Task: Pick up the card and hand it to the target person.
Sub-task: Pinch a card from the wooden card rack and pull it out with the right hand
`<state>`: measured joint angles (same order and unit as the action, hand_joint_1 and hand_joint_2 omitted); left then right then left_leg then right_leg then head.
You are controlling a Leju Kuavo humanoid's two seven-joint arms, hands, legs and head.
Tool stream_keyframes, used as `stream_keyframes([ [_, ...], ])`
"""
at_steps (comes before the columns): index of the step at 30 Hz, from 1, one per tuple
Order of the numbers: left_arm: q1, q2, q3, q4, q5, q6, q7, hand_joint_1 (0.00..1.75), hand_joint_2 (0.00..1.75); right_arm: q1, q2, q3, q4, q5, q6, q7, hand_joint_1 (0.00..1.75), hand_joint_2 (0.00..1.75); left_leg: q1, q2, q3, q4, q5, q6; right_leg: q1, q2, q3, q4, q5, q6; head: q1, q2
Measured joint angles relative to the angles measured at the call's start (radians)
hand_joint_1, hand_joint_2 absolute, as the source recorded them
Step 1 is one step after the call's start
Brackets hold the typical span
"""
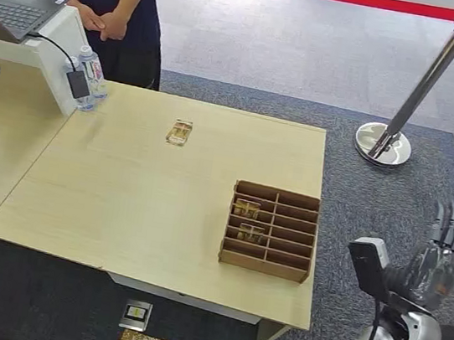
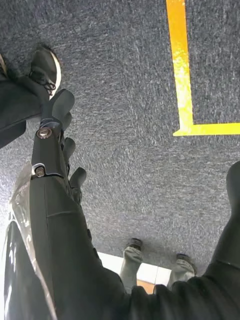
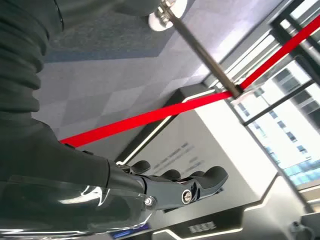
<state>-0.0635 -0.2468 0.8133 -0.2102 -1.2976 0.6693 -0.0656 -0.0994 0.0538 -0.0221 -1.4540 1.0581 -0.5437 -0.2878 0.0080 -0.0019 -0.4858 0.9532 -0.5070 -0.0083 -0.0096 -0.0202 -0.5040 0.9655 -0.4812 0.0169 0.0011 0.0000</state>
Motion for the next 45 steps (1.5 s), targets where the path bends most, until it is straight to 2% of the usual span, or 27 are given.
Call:
stream_keyframes([
  [2,-0.001,0.0,0.0,0.0,0.001,0.0,0.0,0.0,1.75,-0.013,0.001,0.065,-0.008,0.032,0.048,0.04,0.07,1.75,0.0,0.001,0.001,0.0,0.0,0.0,0.0,0.0,-0.001,0.0,0.0,-0.001,0.0,0.0],
  [6,-0.007,-0.001,0.0,0.001,0.005,0.001,0.0,0.0,1.75,-0.065,0.009,0.281,-0.014,0.107,0.204,0.165,0.22,1.75,0.001,0.001,0.0,0.0,0.002,-0.001,0.001,0.001,-0.002,0.0,0.001,-0.001,0.0,0.0],
  [13,-0.006,0.0,0.0,0.002,0.0,0.0,0.003,0.0,1.75,-0.135,0.022,0.436,0.006,0.107,0.284,0.236,0.46,1.75,0.001,0.002,0.0,0.0,0.003,-0.001,0.001,0.0,-0.003,0.0,0.001,-0.002,0.0,0.0],
  [18,-0.007,0.0,0.0,0.003,-0.003,-0.001,0.005,0.0,1.75,-0.17,0.034,0.486,0.033,0.107,0.316,0.269,0.72,1.75,0.001,0.002,0.0,0.0,0.003,-0.001,0.001,0.0,-0.003,0.0,0.002,-0.002,0.0,0.0],
  [23,-0.007,0.0,0.0,0.003,-0.004,-0.003,0.011,0.0,1.75,-0.187,0.045,0.514,0.05,0.118,0.325,0.309,0.85,1.75,0.001,0.002,0.0,0.0,0.003,-0.001,0.001,0.0,-0.003,0.001,0.002,-0.002,0.0,0.0],
  [29,-0.007,0.0,0.0,0.003,-0.01,-0.006,0.015,0.0,1.75,-0.21,0.051,0.535,0.062,0.139,0.355,0.361,0.83,1.75,0.001,0.002,0.0,0.0,0.003,-0.001,0.001,0.0,-0.003,0.0,0.002,-0.002,0.0,0.0],
  [36,-0.007,0.0,-0.001,0.003,-0.018,-0.006,0.024,0.0,1.75,-0.251,0.066,0.55,0.109,0.152,0.377,0.409,0.72,1.75,0.001,0.002,0.0,0.0,0.003,-0.001,0.001,0.0,-0.003,0.001,0.002,-0.002,0.0,0.0],
  [45,-0.007,0.0,-0.001,0.003,-0.013,-0.004,0.034,0.0,1.75,-0.298,0.097,0.56,0.199,0.209,0.381,0.492,0.79,1.75,0.001,0.002,0.0,0.0,0.003,-0.002,0.001,0.0,-0.003,0.001,0.002,-0.002,0.0,0.0],
])
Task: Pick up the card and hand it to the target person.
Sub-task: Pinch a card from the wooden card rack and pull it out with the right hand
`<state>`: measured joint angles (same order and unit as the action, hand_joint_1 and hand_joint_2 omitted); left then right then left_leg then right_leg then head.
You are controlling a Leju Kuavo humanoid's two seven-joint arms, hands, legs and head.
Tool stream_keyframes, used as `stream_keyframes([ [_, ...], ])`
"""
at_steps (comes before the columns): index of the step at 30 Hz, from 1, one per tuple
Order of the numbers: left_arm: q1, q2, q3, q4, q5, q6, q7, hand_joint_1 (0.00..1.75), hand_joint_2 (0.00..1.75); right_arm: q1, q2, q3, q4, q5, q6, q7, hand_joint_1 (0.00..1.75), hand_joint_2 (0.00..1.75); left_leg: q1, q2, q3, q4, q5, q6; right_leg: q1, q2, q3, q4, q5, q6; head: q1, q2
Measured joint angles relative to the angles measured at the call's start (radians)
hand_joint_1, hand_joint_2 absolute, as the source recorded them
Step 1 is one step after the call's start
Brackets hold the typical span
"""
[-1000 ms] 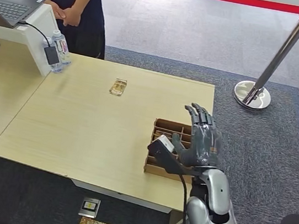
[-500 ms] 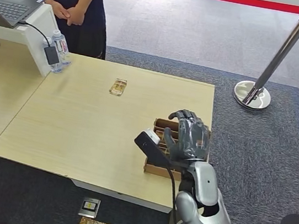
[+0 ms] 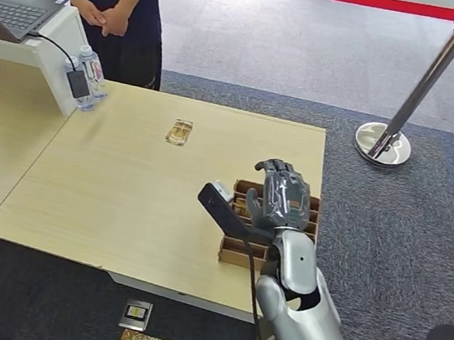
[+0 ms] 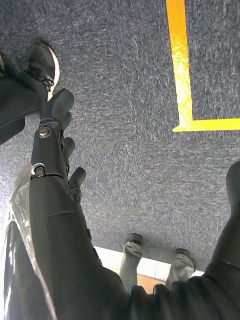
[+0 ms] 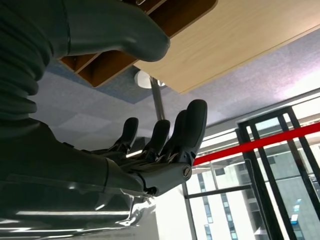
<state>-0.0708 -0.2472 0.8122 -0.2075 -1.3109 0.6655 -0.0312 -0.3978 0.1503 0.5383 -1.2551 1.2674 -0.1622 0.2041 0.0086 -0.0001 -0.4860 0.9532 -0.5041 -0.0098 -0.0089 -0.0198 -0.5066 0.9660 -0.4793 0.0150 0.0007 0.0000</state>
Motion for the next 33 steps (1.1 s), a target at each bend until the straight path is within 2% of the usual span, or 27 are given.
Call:
stream_keyframes([
  [11,0.0,0.0,0.0,0.0,0.013,0.006,0.01,0.0,1.75,-0.011,0.034,0.021,0.07,0.064,-0.007,0.064,0.89,1.75,0.0,0.0,0.0,0.0,0.0,0.0,0.0,0.0,0.0,0.0,0.0,0.0,0.0,0.0],
  [22,0.001,0.0,0.0,0.0,0.015,0.014,0.013,0.0,1.75,-0.01,0.059,0.038,0.096,0.082,-0.005,0.076,0.87,1.75,0.0,0.0,0.0,0.0,0.0,0.0,0.0,0.0,0.0,0.0,0.0,0.0,0.0,0.0],
  [33,0.0,-0.001,0.0,0.0,0.019,0.017,0.032,0.0,1.75,-0.025,0.11,0.049,0.162,0.085,0.015,0.091,0.8,1.75,0.0,0.0,0.0,0.0,0.0,0.0,0.0,0.0,0.0,0.0,0.0,0.0,0.0,0.0],
])
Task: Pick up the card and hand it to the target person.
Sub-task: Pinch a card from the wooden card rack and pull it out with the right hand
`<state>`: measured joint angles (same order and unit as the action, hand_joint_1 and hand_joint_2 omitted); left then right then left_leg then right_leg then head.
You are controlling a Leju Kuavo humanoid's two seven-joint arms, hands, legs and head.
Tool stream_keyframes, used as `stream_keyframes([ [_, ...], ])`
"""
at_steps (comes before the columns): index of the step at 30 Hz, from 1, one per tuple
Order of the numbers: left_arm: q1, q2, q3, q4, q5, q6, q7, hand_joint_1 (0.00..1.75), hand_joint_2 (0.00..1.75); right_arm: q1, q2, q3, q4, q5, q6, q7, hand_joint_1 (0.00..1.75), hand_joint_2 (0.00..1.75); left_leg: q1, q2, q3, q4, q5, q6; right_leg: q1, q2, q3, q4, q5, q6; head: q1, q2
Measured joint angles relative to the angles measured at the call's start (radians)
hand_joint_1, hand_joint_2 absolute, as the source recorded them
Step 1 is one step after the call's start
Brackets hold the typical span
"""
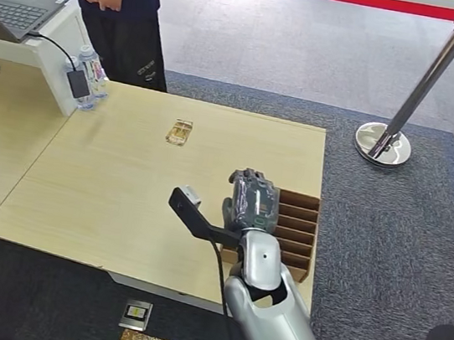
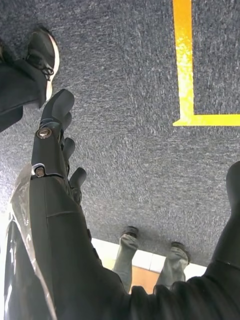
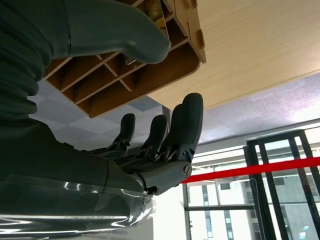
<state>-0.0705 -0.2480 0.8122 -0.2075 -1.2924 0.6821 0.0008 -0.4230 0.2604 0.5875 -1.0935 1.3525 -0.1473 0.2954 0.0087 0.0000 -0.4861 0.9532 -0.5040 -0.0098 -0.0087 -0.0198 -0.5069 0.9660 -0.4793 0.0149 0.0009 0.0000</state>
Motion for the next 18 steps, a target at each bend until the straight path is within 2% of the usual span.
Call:
stream_keyframes([
  [11,0.0,0.0,0.0,0.0,0.001,0.0,-0.01,0.0,1.75,-0.036,0.017,-0.003,0.088,0.042,-0.004,0.067,0.79,1.75,0.0,0.0,0.0,0.0,0.0,0.0,0.0,0.0,0.0,0.0,0.0,0.0,0.0,0.0],
  [18,0.001,0.0,0.0,0.0,0.0,0.0,-0.011,0.0,1.75,-0.063,0.018,-0.005,0.153,0.049,-0.014,0.071,0.82,1.75,0.0,0.0,0.0,0.0,0.0,0.0,0.0,0.0,0.0,0.0,0.0,0.0,0.0,0.0],
])
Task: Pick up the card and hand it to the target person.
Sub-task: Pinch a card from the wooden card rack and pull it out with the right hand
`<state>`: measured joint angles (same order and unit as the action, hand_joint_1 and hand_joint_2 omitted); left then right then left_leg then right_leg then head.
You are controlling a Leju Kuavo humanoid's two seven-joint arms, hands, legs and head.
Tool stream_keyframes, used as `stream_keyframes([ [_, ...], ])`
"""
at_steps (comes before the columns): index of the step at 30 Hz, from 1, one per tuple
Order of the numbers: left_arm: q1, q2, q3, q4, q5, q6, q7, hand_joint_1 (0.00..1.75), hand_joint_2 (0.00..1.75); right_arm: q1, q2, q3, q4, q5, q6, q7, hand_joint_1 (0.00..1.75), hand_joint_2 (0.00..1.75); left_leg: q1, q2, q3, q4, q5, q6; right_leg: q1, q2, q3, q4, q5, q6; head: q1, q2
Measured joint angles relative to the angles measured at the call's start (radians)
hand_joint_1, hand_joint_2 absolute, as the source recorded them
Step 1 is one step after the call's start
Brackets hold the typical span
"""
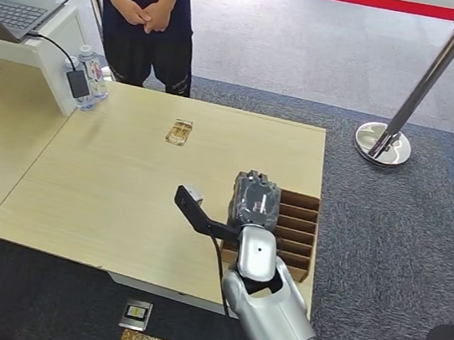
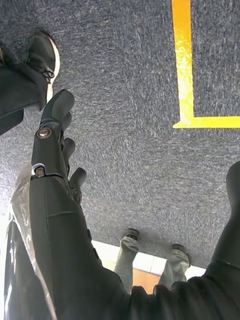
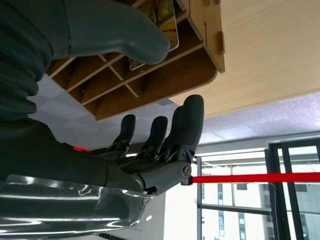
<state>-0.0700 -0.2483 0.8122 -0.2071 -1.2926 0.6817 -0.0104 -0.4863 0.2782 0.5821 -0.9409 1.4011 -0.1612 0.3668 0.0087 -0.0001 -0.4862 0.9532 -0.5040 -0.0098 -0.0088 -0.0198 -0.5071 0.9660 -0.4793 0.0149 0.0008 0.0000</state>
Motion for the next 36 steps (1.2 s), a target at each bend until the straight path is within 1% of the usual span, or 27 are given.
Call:
stream_keyframes([
  [8,0.0,0.0,0.0,0.0,0.003,0.0,-0.002,0.0,1.75,-0.012,0.006,-0.001,0.062,0.005,-0.012,0.007,0.86,1.75,0.0,0.0,0.0,0.0,0.0,0.0,0.0,0.0,0.0,0.0,0.0,0.0,0.0,0.0],
  [15,0.0,0.0,0.0,0.0,0.005,0.0,-0.002,0.0,1.75,-0.016,0.007,-0.002,0.087,0.008,-0.02,0.007,0.85,1.75,0.0,0.0,0.0,0.0,0.0,0.0,0.0,0.0,0.0,0.0,0.0,0.0,0.0,0.0],
  [36,0.0,0.0,0.0,0.0,-0.007,-0.004,-0.002,0.0,1.75,-0.015,0.005,-0.023,0.098,0.039,-0.028,0.039,0.81,1.75,0.0,0.0,0.0,0.0,0.0,0.0,0.0,0.0,0.0,0.0,0.0,0.0,0.0,0.0],
])
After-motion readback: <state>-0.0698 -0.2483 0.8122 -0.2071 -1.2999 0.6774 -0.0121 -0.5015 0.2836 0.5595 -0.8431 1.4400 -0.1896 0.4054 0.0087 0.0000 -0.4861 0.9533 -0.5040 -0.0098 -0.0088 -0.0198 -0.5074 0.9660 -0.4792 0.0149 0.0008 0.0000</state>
